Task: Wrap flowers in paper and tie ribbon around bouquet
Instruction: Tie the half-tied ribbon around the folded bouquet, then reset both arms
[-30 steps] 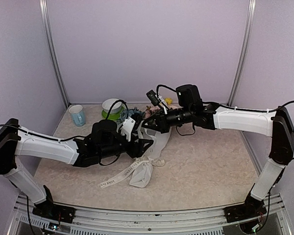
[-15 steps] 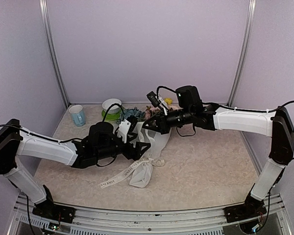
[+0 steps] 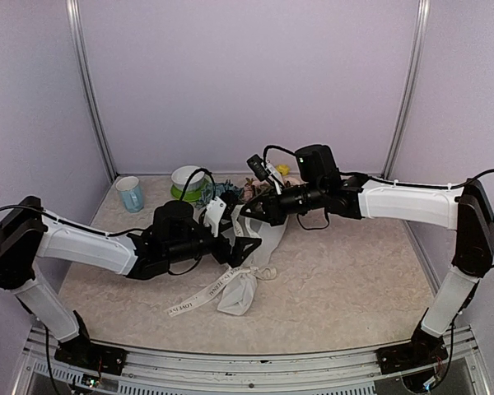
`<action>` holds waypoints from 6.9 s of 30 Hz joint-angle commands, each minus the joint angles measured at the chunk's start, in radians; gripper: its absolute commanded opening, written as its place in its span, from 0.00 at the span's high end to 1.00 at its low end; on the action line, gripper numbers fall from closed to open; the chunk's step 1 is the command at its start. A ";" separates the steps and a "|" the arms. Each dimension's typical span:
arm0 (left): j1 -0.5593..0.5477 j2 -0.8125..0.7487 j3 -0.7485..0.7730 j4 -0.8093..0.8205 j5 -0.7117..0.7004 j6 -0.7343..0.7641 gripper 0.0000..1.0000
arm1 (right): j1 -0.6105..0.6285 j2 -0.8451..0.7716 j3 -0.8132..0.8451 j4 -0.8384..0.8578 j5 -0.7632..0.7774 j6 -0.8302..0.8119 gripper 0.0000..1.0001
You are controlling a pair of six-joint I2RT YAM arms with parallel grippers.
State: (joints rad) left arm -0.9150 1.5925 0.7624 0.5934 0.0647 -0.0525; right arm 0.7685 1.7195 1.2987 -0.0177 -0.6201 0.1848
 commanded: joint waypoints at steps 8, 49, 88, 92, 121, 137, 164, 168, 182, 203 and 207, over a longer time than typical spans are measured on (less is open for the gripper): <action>0.011 0.050 0.065 0.037 -0.080 -0.120 1.00 | -0.037 -0.050 -0.074 0.004 -0.042 0.027 0.56; 0.275 0.061 -0.164 -0.331 -0.268 -0.521 1.00 | -0.060 0.070 -0.421 -0.103 0.065 0.010 1.00; 0.404 0.084 -0.221 -0.505 -0.312 -0.643 1.00 | -0.127 0.018 -0.660 -0.277 0.091 0.119 1.00; 0.408 0.075 -0.239 -0.514 -0.325 -0.652 1.00 | -0.154 0.013 -0.657 -0.306 0.106 0.102 1.00; 0.261 -0.251 -0.218 -0.309 -0.315 -0.421 1.00 | -0.161 -0.080 -0.411 -0.355 0.110 0.018 1.00; 0.166 -0.077 0.129 -0.170 -0.022 -0.054 1.00 | -0.108 -0.023 -0.184 -0.428 0.068 -0.060 0.79; 0.006 -0.385 -0.255 -0.585 -0.099 -0.366 0.38 | -0.177 0.033 -0.163 -0.421 0.056 -0.027 0.25; -0.001 -0.260 -0.225 -0.617 -0.134 -0.324 0.32 | -0.175 0.027 -0.176 -0.408 0.054 -0.019 0.26; -0.033 -0.107 -0.175 -0.636 -0.062 -0.286 1.00 | -0.175 0.001 -0.203 -0.397 0.054 -0.017 0.27; -0.202 -0.382 -0.392 -1.178 0.046 -1.103 1.00 | -0.135 0.051 -0.221 -0.302 0.055 -0.039 0.27; -0.231 -0.373 -0.362 -1.228 -0.023 -1.151 0.84 | -0.084 0.078 -0.240 -0.258 0.083 -0.023 0.24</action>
State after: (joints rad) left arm -1.1172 1.1809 0.4278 -0.4213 0.0994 -1.1328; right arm 0.6342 1.7638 1.0775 -0.3294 -0.5705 0.1467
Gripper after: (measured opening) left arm 0.006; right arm 0.750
